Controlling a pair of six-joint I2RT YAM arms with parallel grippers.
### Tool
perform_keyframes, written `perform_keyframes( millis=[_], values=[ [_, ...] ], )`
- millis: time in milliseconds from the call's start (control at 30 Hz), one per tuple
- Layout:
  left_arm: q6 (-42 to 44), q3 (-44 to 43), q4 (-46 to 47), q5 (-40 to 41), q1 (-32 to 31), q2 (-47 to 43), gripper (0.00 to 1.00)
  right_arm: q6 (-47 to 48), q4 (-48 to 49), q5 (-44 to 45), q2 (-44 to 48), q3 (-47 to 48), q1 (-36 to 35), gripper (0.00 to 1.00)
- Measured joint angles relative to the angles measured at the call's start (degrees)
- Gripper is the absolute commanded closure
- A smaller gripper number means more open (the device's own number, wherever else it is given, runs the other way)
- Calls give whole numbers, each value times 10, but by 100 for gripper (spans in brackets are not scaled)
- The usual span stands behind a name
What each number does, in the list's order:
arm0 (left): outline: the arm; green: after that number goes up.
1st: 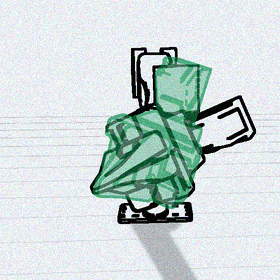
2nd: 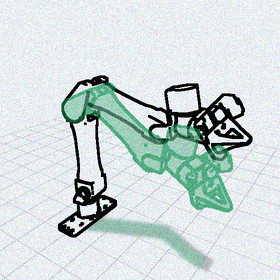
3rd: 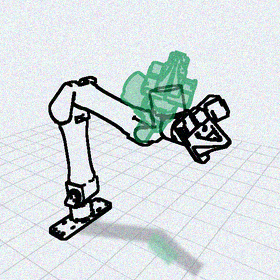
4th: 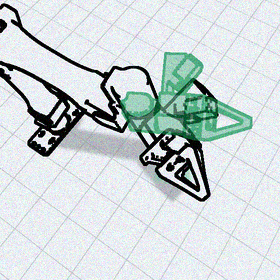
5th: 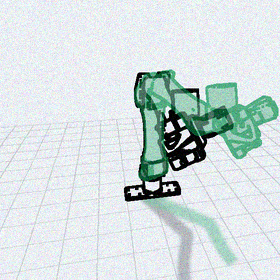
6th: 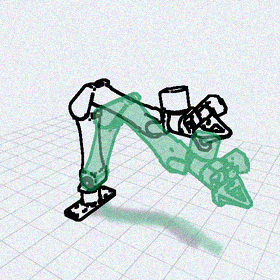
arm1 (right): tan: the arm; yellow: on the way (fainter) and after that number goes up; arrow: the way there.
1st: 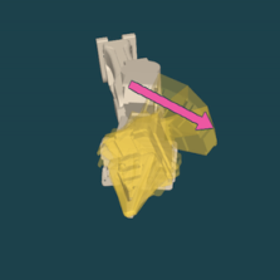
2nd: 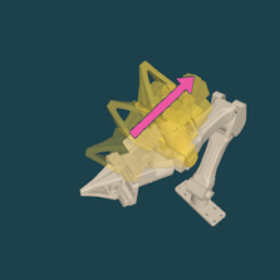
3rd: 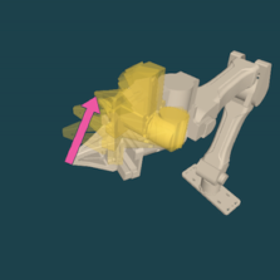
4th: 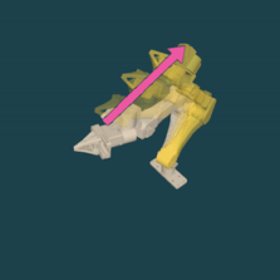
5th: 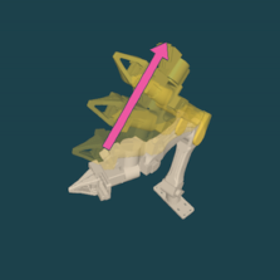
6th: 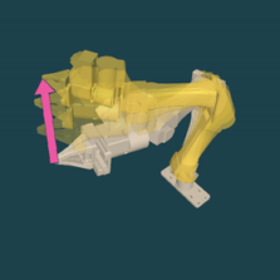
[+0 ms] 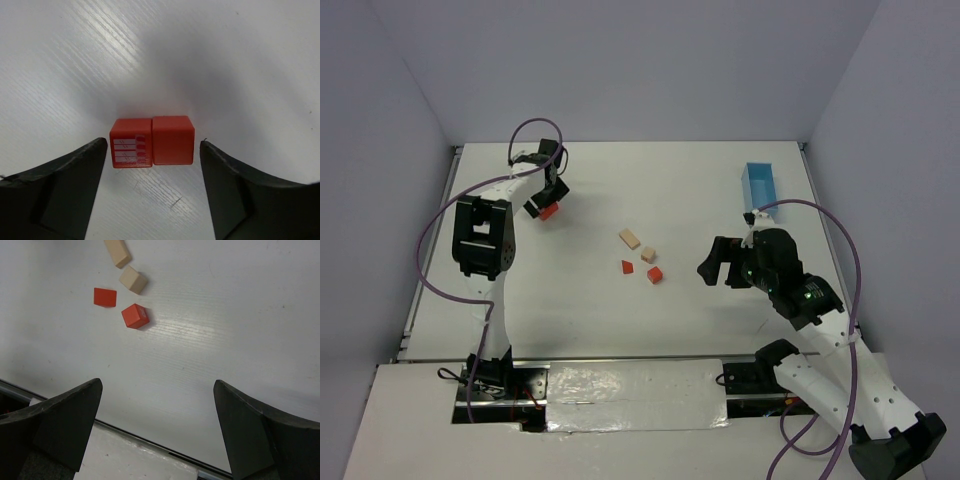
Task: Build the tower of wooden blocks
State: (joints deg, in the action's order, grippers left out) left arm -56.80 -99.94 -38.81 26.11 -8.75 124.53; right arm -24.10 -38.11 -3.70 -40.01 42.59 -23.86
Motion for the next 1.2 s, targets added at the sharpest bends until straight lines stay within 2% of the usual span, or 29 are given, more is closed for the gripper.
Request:
perform_keyframes(
  millis=[33, 367, 567, 700, 800, 900, 1033, 1200],
  values=[
    [-1, 1, 0, -2, 0, 0, 1, 0, 0, 0, 0, 0, 0, 0],
    [17, 16, 12, -25, 0, -12, 1, 1, 0, 0, 0, 0, 0, 0],
    [44, 35, 17, -15, -18, -93, 0, 2, 0, 0, 0, 0, 0, 0],
    [96, 62, 47, -2, -70, -188, 1, 0, 0, 12, 6, 0, -1, 0],
    [150, 103, 86, -7, -144, -267, 0, -4, 0, 31, 26, 0, -2, 0],
    [180, 126, 100, -13, -227, -303, 1, -6, 0, 45, 42, 0, -2, 0],
    [236, 155, 116, -65, -308, -292, 3, -8, -1, 55, 46, 0, -2, 0],
    [312, 158, 131, -158, -328, -207, 4, -8, -1, 61, 44, 0, -2, 0]
  ],
)
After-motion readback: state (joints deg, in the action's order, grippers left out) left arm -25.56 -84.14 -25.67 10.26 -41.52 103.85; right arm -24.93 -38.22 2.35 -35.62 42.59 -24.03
